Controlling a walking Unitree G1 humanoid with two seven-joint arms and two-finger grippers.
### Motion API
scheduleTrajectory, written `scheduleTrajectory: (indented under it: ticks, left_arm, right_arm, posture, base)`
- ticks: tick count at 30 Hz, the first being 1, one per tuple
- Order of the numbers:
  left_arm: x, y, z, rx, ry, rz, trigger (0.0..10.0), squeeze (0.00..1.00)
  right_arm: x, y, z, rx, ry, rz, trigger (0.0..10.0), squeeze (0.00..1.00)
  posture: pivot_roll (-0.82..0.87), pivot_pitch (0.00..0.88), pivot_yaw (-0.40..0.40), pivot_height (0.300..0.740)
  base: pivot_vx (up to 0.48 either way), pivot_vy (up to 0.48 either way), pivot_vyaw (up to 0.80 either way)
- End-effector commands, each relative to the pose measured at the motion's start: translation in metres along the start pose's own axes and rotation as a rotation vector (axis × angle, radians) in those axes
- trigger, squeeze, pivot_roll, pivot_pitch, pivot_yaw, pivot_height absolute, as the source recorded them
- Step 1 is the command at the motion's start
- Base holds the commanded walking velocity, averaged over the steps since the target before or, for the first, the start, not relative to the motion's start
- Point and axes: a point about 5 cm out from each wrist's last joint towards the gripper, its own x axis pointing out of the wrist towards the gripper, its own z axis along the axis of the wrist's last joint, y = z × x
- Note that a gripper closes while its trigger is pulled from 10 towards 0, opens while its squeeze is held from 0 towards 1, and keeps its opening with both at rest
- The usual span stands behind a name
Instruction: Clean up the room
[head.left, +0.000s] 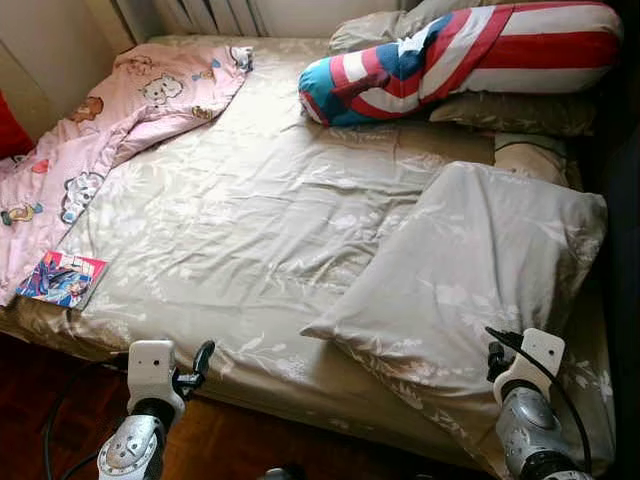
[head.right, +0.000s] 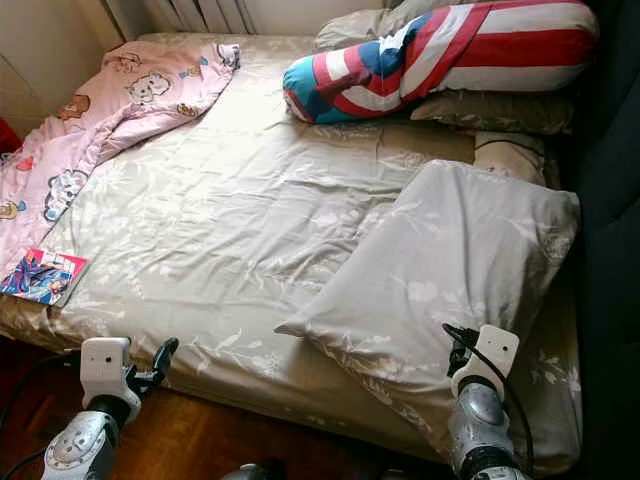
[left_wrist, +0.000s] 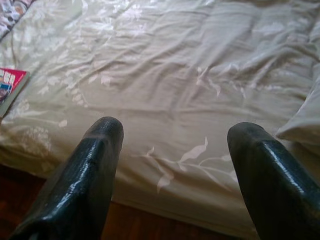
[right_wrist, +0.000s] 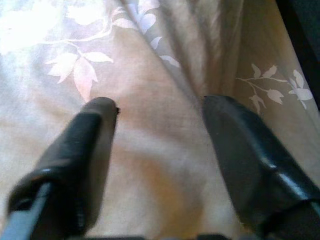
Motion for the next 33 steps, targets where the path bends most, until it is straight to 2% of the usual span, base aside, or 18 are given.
scheduleTrajectory:
  ticks: [1, 9, 10, 15, 17, 19, 21, 25, 28, 29, 33]
  left_arm:
    - [-0.004, 0.005, -0.001, 0.007, 0.015, 0.007, 10.0, 0.0]
    - [-0.008, 0.008, -0.001, 0.018, 0.023, 0.001, 10.0, 0.0]
    - [-0.009, 0.008, 0.0, 0.022, 0.026, -0.008, 10.0, 0.0]
    - [-0.013, 0.01, 0.002, 0.03, 0.028, -0.019, 10.0, 0.0]
    - [-0.016, 0.01, 0.003, 0.048, 0.029, -0.032, 10.0, 0.0]
    - [-0.023, 0.013, 0.007, 0.066, 0.029, -0.043, 10.0, 0.0]
    - [-0.027, 0.014, 0.009, 0.071, 0.028, -0.047, 10.0, 0.0]
    - [-0.035, 0.015, 0.02, 0.096, 0.017, -0.07, 10.0, 0.0]
    - [-0.035, 0.016, 0.026, 0.104, 0.01, -0.078, 10.0, 0.0]
    - [-0.04, 0.017, 0.035, 0.115, -0.001, -0.083, 10.0, 0.0]
    - [-0.048, 0.019, 0.044, 0.126, -0.012, -0.085, 10.0, 0.0]
  right_arm:
    - [-0.004, -0.002, -0.011, 0.026, 0.031, -0.004, 10.0, 1.0]
    - [-0.01, -0.009, -0.027, 0.056, 0.083, -0.022, 10.0, 1.0]
    - [-0.012, -0.009, -0.035, 0.061, 0.122, -0.017, 10.0, 0.0]
    - [-0.018, -0.011, -0.051, 0.053, 0.205, -0.022, 10.0, 0.0]
    - [-0.022, -0.01, -0.059, 0.089, 0.237, -0.019, 10.0, 0.0]
    - [-0.028, -0.001, -0.07, 0.145, 0.281, 0.041, 10.0, 0.0]
    - [-0.03, 0.001, -0.074, 0.133, 0.291, 0.059, 10.0, 0.0]
    - [-0.031, 0.003, -0.077, 0.148, 0.302, 0.064, 10.0, 0.0]
    - [-0.03, 0.006, -0.075, 0.177, 0.305, 0.081, 10.0, 0.0]
    - [-0.029, 0.009, -0.073, 0.172, 0.304, 0.098, 10.0, 0.0]
    - [-0.028, 0.012, -0.07, 0.178, 0.29, 0.109, 10.0, 0.0]
  posture:
    - [0.03, 0.258, 0.128, 0.74]
    - [0.03, 0.27, 0.144, 0.74]
    - [0.04, 0.274, 0.148, 0.74]
    - [0.05, 0.286, 0.16, 0.74]
    - [0.06, 0.295, 0.171, 0.74]
    - [0.09, 0.318, 0.196, 0.74]
    - [0.1, 0.329, 0.207, 0.74]
    - [0.13, 0.365, 0.239, 0.74]
    - [0.15, 0.383, 0.25, 0.74]
    - [0.17, 0.405, 0.267, 0.74]
    - [0.19, 0.43, 0.283, 0.74]
  base:
    - [0.0, 0.0, 0.0]
    - [0.0, 0.0, 0.0]
    - [0.0, 0.0, 0.0]
    - [0.0, 0.0, 0.0]
    - [0.0, 0.0, 0.0]
    - [0.0, 0.0, 0.0]
    - [0.0, 0.0, 0.0]
    - [0.0, 0.0, 0.0]
    - [0.0, 0.0, 0.0]
    - [0.0, 0.0, 0.0]
    - [0.0, 0.0, 0.0]
